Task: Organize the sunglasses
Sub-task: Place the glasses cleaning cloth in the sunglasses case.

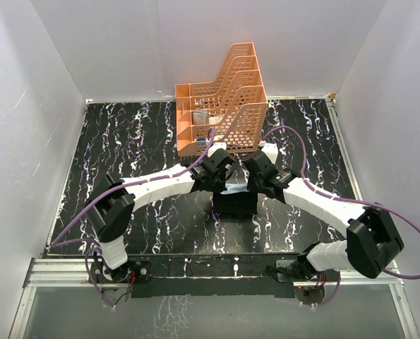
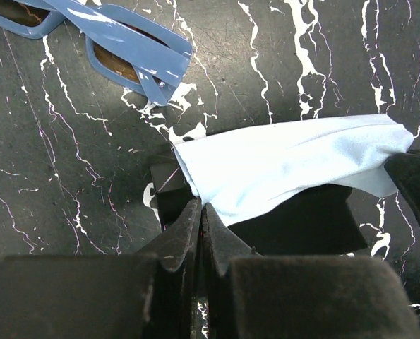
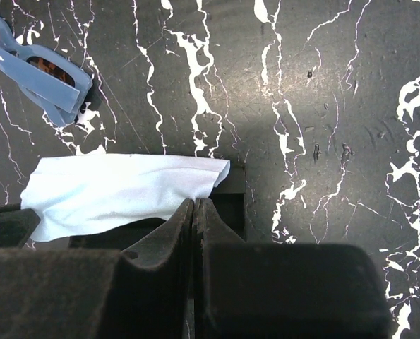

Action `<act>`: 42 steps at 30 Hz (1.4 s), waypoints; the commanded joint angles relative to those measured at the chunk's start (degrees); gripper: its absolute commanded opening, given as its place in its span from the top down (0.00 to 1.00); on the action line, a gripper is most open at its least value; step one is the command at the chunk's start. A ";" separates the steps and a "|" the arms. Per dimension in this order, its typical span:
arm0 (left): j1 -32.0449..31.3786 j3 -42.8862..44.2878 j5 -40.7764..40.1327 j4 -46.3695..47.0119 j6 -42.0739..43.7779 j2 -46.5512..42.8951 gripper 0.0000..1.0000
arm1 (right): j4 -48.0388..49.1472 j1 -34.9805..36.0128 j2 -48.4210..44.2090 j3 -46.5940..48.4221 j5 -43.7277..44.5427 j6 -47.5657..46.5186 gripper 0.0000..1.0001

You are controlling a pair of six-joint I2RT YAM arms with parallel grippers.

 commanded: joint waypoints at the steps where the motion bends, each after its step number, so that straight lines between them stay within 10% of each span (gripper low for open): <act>1: 0.42 -1.27 -0.31 1.78 0.04 -0.81 1.00 | 3.38 -0.37 -0.51 -0.93 -0.08 -0.89 1.00; 42: 0.62 -4.31 2.51 3.30 -2.22 2.62 1.00 | 7.07 -0.37 0.14 -8.78 -3.42 0.81 1.00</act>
